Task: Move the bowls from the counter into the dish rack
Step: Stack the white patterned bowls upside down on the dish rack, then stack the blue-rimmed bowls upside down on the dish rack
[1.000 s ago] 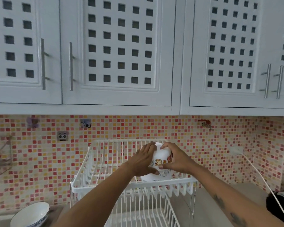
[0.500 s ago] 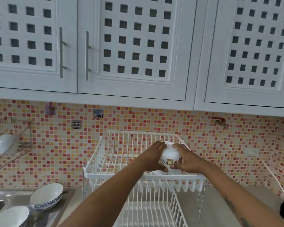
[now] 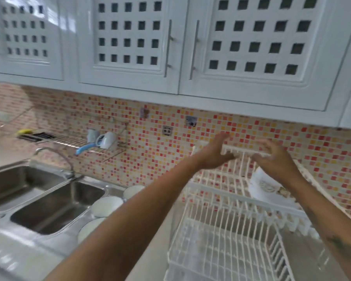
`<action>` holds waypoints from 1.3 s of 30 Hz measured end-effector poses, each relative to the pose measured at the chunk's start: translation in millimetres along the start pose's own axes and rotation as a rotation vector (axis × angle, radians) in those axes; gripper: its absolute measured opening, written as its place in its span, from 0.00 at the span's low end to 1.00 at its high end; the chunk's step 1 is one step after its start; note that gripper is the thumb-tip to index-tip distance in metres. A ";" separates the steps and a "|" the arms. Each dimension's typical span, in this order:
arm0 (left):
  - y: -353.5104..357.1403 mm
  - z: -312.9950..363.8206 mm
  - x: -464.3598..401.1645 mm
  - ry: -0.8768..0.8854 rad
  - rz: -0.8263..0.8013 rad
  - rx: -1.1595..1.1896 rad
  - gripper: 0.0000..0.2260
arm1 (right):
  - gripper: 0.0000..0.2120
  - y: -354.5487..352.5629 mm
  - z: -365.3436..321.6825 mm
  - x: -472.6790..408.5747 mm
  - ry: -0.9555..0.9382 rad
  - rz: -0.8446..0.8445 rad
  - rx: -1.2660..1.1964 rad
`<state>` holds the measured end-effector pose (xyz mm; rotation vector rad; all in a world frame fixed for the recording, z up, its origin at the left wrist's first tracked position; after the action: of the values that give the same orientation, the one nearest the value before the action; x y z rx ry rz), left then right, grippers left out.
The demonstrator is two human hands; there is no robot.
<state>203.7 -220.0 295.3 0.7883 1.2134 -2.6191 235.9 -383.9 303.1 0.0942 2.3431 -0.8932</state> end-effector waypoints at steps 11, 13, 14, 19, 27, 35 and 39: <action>-169.5 -169.3 133.2 -0.363 0.389 -0.001 0.06 | 0.06 180.6 -193.1 63.5 -0.362 -0.311 -0.498; -173.8 -212.4 163.6 -0.476 0.372 -0.025 0.06 | 0.07 229.9 -193.2 76.0 -0.297 -0.428 -0.489; -174.0 -233.6 177.7 -0.536 0.363 -0.040 0.06 | 0.07 256.4 -188.7 82.4 -0.238 -0.495 -0.489; -158.8 -318.4 242.0 -0.785 0.290 -0.024 0.07 | 0.10 369.8 -148.6 121.0 0.077 -0.719 -0.439; -116.1 -400.6 289.6 -1.016 0.240 0.090 0.16 | 0.13 456.4 -105.6 151.3 0.340 -0.830 -0.366; -86.1 -467.5 318.4 -1.121 0.211 0.118 0.11 | 0.21 518.9 -72.9 171.0 0.491 -0.825 -0.238; -69.0 -496.7 341.4 -1.246 0.172 0.135 0.24 | 0.30 555.8 -58.6 188.6 0.562 -0.899 -0.182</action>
<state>87.4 223.9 -101.6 -0.6718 0.5350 -2.2711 205.4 52.0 -93.1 -0.9677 3.0159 -1.1417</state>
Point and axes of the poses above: each hand's wrist, its own x-axis away from the middle knuckle, its own y-axis out of the palm, z = x × y, the point moved 7 cm from there along -x, towards the middle knuckle, and after that the axes turned 4 degrees about z, right-handed, at the moved point
